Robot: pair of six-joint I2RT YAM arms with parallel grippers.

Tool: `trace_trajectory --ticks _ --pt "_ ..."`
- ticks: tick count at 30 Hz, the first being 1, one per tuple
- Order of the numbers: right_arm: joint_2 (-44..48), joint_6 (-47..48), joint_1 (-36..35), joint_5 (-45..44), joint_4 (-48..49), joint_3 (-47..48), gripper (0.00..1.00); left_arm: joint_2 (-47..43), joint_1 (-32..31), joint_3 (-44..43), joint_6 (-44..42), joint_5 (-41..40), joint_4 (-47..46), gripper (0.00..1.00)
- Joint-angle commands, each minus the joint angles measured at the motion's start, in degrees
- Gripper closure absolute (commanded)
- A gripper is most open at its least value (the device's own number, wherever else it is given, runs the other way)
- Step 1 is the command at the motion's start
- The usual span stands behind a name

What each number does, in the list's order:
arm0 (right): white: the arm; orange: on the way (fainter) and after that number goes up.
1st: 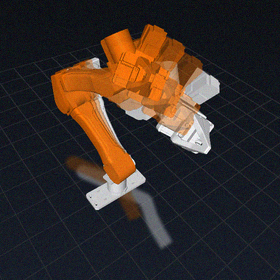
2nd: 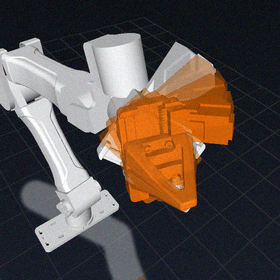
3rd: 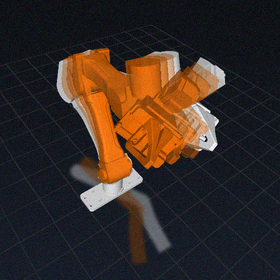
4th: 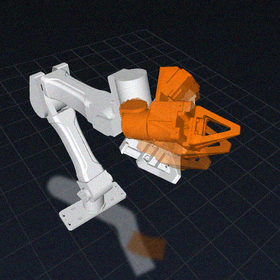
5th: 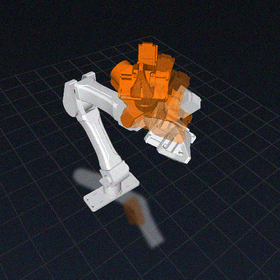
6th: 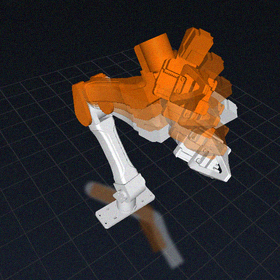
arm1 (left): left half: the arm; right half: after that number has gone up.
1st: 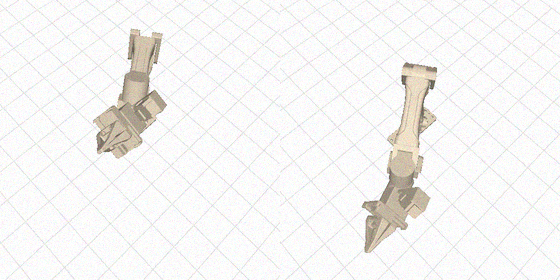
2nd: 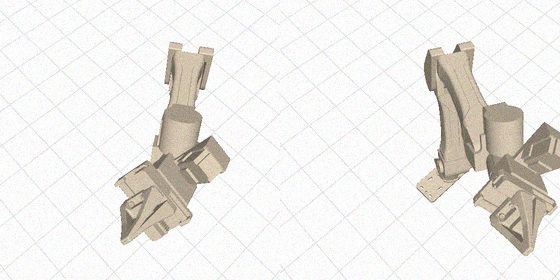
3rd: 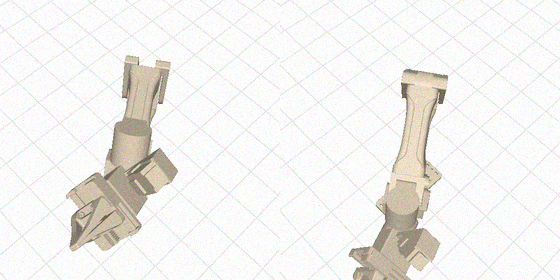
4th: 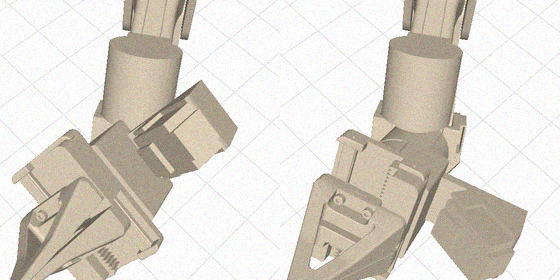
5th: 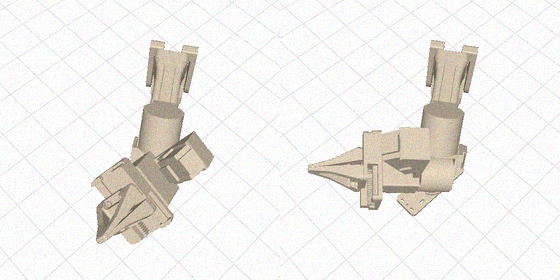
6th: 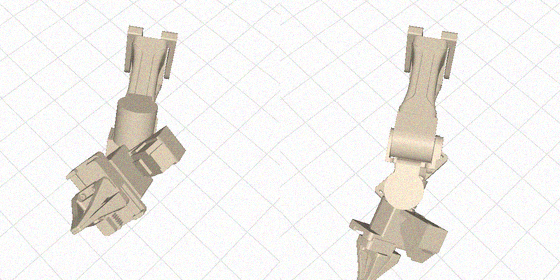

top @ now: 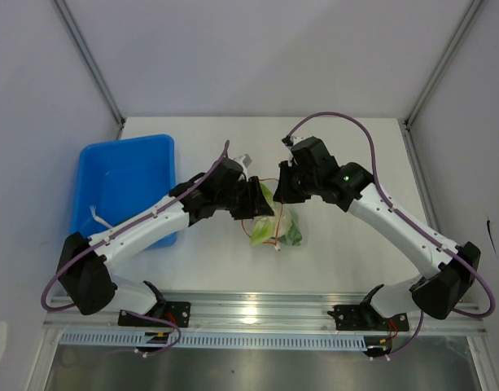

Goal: Place the food in the zip-top bag and seal the zipper
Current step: Place the fake vegetable in the zipper food storage bag.

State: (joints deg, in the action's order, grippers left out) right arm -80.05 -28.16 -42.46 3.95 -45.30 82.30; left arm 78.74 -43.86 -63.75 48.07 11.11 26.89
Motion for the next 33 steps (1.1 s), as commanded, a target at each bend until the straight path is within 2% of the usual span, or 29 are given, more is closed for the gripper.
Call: trace_trajectory --ticks 1,2,3,6,8,9,10,11,16,21,25,28,30,31,33 --pt "-0.54 -1.1 -0.78 -0.25 1.27 3.13 1.0 0.45 -0.88 -5.59 1.15 -0.48 -0.53 0.85" --pt "-0.46 -1.02 -0.7 -0.51 1.09 3.3 1.0 0.45 -0.88 -5.86 0.8 -0.83 -0.27 0.73" --pt "-0.54 -0.93 -0.78 -0.69 0.92 3.39 1.0 0.28 -0.88 -5.95 0.44 -1.18 0.08 0.5" --pt "-0.19 -0.67 -0.7 -1.57 0.04 3.39 1.0 -1.56 -0.88 -5.95 -1.93 -2.32 0.44 0.33" --pt "-0.11 -0.67 -0.7 -1.83 -0.84 3.39 1.0 -4.37 -0.88 -4.99 -3.51 -5.65 1.84 0.31" --pt "-0.11 -0.58 -0.61 -1.92 -1.19 3.48 1.0 -5.6 -0.88 -4.29 -3.77 -7.06 2.11 0.2" --pt "-0.02 -0.58 -0.61 -2.01 -1.37 3.48 1.0 -6.92 -0.88 -3.93 -4.56 -8.72 2.46 0.05" --pt "0.07 -0.58 -0.7 -1.84 -1.37 3.48 1.0 -8.24 -0.88 -3.15 -5.44 -10.13 2.46 0.01" --pt "0.07 -0.93 -0.61 0.54 -0.84 4.53 1.0 -6.32 -0.97 -5.6 -6.24 -10.76 6.15 0.01" --pt "0.68 -0.58 -0.52 -0.25 -3.21 6.29 1.0 -14.39 -0.97 2.04 -4.83 -19.71 3.26 0.02" --pt "1.91 -0.49 0.27 0.27 -3.83 6.47 1.0 -17.74 -0.88 7.47 -6.5 -17.37 2.38 0.1" --pt "2.27 -0.4 0.88 0.89 -4.01 6.47 1.0 -18.09 -0.97 12.22 -4.75 -13.06 -1.56 0.22" --pt "2.53 -0.31 1.15 0.8 -4.18 6.38 1.0 -18.1 -1.06 14.69 -3.44 -9.56 -4.03 0.4" --pt "2.62 -0.23 1.24 0.71 -4.36 6.38 1.0 -17.66 -1.4 15.75 -3.08 -8.84 -5.7 0.58" --pt "2.88 -0.23 1.32 0.36 -4.54 6.29 1.0 -17.13 -2.02 16.46 -2.64 -8.21 -6.06 0.72"
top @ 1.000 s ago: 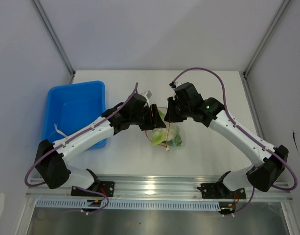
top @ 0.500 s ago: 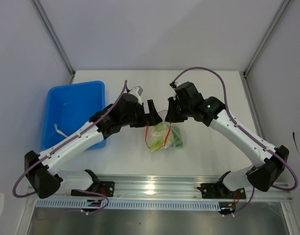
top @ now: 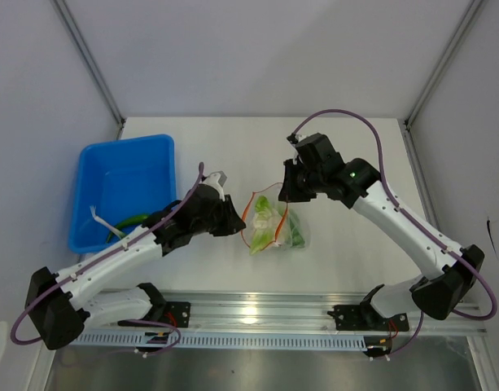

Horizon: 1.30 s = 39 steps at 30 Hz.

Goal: Place the food in the zip-top bag and seal the zipper
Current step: Place the fake vegetable in the zipper food storage bag.

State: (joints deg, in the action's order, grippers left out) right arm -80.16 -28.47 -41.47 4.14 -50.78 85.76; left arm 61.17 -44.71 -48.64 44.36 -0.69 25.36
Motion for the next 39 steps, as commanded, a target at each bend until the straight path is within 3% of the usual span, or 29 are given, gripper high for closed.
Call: trace_trajectory --ticks 1,5,14,17,18,21,24,26,27,28,32,35,39 --pt "2.99 -0.01 0.43 0.08 0.95 2.84 1.0 0.62 -1.26 1.27 1.17 3.68 -4.62 0.77" --pt "3.17 0.08 0.6 0.08 1.21 2.84 1.0 1.76 -1.52 1.62 1.43 3.41 -5.06 0.81" --pt "2.64 -0.01 0.52 0.17 2.27 2.13 1.0 6.15 -2.58 0.3 1.7 6.31 -6.56 0.77" --pt "2.64 0.34 0.69 -0.36 2.18 2.05 1.0 7.47 -2.66 0.48 1.61 6.93 -7.52 0.88" --pt "2.55 0.43 0.69 -0.54 2.09 2.05 1.0 7.56 -2.66 0.57 1.52 7.19 -7.87 1.0" --pt "2.38 1.57 1.91 -1.94 1.65 1.08 1.0 5.99 -2.66 -0.66 0.91 8.85 -7.7 0.99" --pt "1.16 3.67 5.42 -3.44 1.13 -0.06 1.0 3.44 -2.58 -5.66 -1.64 11.31 -6.47 0.99" --pt "0.19 4.82 7.62 -4.14 -0.97 1.16 1.0 2.99 -2.58 -14.26 -4.87 13.94 -3.49 0.99" --pt "-0.6 5.78 9.55 -5.8 -2.03 4.39 1.0 3.52 -2.58 -17.07 -6.29 16.92 -1.91 0.99" --pt "-0.79 6.31 10.27 -6.42 -4.39 6.51 1.0 4.91 -2.58 -26.32 -7.96 18.25 0.19 0.99" --pt "0.35 7.81 11.33 -7.83 -9.59 18.99 1.0 5.72 -2.58 -37.91 -9.64 22.14 6.88 0.99" --pt "2.81 7.64 11.68 -8.19 -9.17 19.64 1.0 3.88 -2.32 -33.48 -9.56 19.78 5.32 1.0" --pt "4.84 6.94 14.05 -2.32 -3.02 4.54 1.0 6.49 -0.39 -21.72 -7.8 21.77 0.85 0.99"
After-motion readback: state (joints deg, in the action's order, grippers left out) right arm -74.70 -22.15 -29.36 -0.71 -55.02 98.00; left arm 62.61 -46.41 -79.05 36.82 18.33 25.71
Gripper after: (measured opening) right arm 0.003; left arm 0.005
